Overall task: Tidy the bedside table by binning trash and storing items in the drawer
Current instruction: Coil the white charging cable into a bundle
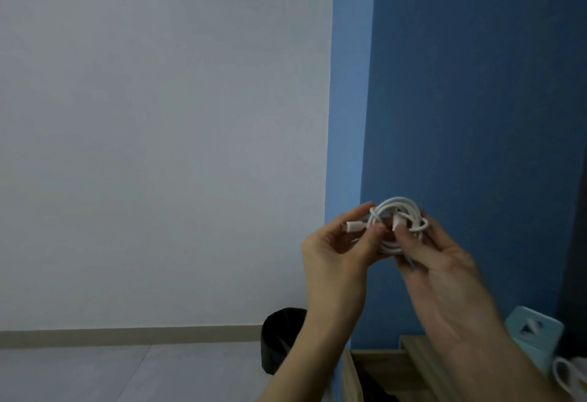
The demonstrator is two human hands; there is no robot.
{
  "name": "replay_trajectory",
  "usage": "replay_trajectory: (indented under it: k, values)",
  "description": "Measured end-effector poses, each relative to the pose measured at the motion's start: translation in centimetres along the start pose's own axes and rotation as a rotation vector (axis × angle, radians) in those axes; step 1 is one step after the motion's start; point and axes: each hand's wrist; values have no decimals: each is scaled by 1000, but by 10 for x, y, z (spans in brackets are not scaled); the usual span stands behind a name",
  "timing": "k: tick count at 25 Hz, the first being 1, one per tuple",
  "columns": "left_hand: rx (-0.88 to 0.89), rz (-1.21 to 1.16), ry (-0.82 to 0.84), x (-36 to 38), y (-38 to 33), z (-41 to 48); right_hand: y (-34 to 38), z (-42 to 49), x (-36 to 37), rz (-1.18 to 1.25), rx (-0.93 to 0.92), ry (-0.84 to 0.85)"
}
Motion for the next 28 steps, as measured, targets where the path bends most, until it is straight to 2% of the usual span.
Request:
replay_trajectory:
  k: [3,6,10,15,20,23,26,28]
  values:
    - [52,106,-15,1,1,-1,0,0,-2,-205,-112,-66]
    - [61,138,15,-1,1,-1,3,-2,-3,-349,-147,-95]
    - [55,208,62,1,6,-1,3,-4,-6,-585,-283,-227]
    - [46,190,89,1,11,-5,-2,-4,-12,-397,-222,-256]
    - [-61,138,53,-2,11,-1,8,-10,-12,-120,-98,-28]
    - [-195,-144,60,1,21,1,3,-15,-17,6,-49,-9]
    - [-331,-437,26,5,39,-2,-16,-17,-30,94,-8,-103]
    - [-421,-513,9,7,59,-7,-33,-22,-47,145,44,-203]
Point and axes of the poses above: each hand's wrist, its own z-axis towards the middle knuckle, its own x-axis out of the palm, y = z × x, and after that the axes turned 13 degrees about y, right-handed
